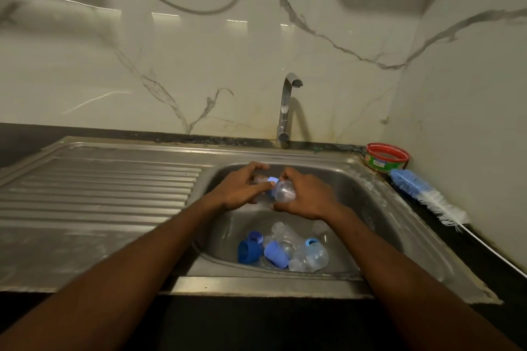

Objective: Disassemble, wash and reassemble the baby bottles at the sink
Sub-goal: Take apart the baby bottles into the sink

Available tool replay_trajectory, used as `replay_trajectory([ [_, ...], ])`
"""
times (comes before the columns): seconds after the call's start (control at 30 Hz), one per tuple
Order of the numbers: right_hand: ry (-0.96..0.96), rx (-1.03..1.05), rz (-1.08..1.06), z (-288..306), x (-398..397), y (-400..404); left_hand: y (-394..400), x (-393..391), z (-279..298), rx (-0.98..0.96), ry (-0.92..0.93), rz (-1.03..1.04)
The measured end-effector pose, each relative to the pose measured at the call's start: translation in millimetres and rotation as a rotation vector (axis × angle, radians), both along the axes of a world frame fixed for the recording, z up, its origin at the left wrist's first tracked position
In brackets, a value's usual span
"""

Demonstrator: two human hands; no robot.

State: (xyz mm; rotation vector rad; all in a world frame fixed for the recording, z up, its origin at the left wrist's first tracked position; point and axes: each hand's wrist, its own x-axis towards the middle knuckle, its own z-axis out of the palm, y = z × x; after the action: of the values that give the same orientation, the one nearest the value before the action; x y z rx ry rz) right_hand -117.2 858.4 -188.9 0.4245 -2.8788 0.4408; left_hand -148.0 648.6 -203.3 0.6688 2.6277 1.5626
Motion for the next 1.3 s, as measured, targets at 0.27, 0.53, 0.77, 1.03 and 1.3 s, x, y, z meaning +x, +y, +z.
replay_trajectory([
  [0.27,-0.015,0.002,0.004,0.7,0.1,-4.6,1.1,1.8,0.9,-0.076,0.042,0.055],
  [0.53,0.026,0.198,0.022,3.8,4.0,-3.5,-4.8,-0.8,-0.9,-0.052,-0.135,0.279],
  [0.77,-0.471,0.270,-0.101,2.2,9.3,7.4,-3.3,-3.5,-5.3,-0.081,-0.163,0.103],
  [1.03,-0.605,0.192,-0.080,-4.3,4.5,3.6,-7.4,-7.2,-10.1,-0.371,-0.031,-0.026],
  [1.3,-0.182,-0.268,-0.021,0.4,3.0,-7.3,-2.2,-5.2,-7.4,-0.368,0.234,-0.009],
])
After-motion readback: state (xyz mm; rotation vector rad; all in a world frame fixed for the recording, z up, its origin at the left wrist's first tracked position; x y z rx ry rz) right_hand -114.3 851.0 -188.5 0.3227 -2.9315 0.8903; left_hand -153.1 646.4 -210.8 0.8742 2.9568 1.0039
